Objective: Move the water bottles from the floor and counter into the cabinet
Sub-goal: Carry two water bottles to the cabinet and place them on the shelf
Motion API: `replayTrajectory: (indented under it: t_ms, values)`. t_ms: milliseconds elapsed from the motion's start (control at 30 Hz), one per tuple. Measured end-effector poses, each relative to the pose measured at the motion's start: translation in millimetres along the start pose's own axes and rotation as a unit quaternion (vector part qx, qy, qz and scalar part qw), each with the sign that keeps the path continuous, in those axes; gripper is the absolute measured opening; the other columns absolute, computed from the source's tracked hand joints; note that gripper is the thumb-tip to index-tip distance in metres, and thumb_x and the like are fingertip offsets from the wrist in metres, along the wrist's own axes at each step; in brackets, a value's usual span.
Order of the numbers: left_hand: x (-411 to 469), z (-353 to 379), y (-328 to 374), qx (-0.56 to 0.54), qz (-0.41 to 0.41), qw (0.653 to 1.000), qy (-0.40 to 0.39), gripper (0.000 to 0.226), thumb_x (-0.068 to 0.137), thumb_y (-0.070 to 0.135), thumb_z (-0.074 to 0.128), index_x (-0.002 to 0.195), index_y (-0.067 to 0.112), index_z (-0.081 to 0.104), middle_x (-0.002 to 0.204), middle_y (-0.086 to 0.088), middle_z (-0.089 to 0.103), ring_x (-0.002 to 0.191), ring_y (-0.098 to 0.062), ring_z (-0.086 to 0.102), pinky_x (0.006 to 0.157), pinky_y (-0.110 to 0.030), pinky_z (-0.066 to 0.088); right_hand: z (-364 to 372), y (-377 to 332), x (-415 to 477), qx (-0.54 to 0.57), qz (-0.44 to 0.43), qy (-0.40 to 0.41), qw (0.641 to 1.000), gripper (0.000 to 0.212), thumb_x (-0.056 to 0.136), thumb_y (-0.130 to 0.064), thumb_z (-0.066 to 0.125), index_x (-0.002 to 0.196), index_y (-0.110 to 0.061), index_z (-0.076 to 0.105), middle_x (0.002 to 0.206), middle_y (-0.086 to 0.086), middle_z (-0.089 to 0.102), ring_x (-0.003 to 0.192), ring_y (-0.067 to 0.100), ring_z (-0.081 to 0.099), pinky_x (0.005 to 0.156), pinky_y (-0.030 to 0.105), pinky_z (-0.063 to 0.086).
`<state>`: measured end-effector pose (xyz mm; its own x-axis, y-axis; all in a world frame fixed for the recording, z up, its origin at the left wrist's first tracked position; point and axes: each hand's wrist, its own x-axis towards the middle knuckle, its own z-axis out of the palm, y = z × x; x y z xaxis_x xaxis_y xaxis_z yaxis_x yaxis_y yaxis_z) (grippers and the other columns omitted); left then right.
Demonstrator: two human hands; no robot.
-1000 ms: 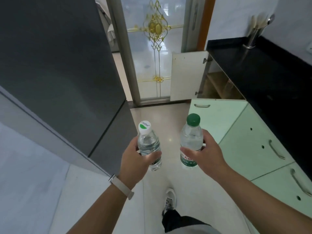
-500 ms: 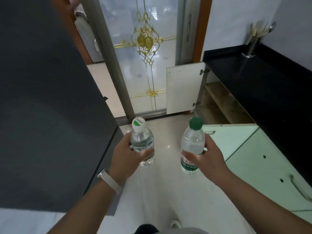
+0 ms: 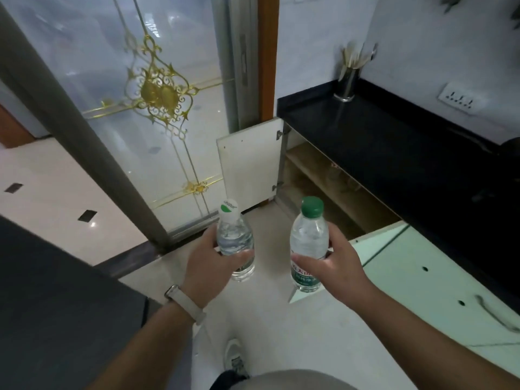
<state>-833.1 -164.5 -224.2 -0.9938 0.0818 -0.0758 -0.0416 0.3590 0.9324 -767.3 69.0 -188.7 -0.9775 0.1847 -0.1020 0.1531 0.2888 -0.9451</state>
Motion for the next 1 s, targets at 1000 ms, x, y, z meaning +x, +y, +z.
replayTrajectory:
  t_ms: [1000]
  values:
    - [375, 56, 47, 0.113, 0.008, 0.98, -0.164, 0.063, 0.054, 0.047, 0.087, 0.112, 0.033, 0.066, 0.099, 0.014, 0.075, 0.092, -0.008, 0.072, 0.083, -0.039, 0.06, 0, 26, 327, 0.072, 0.153, 0.193, 0.966, 0.055, 0.068, -0.024, 0.088, 0.111, -0.037, 0.057, 0.1, -0.012, 0.065, 0.084, 0.001, 0.065, 0.064, 0.012, 0.047]
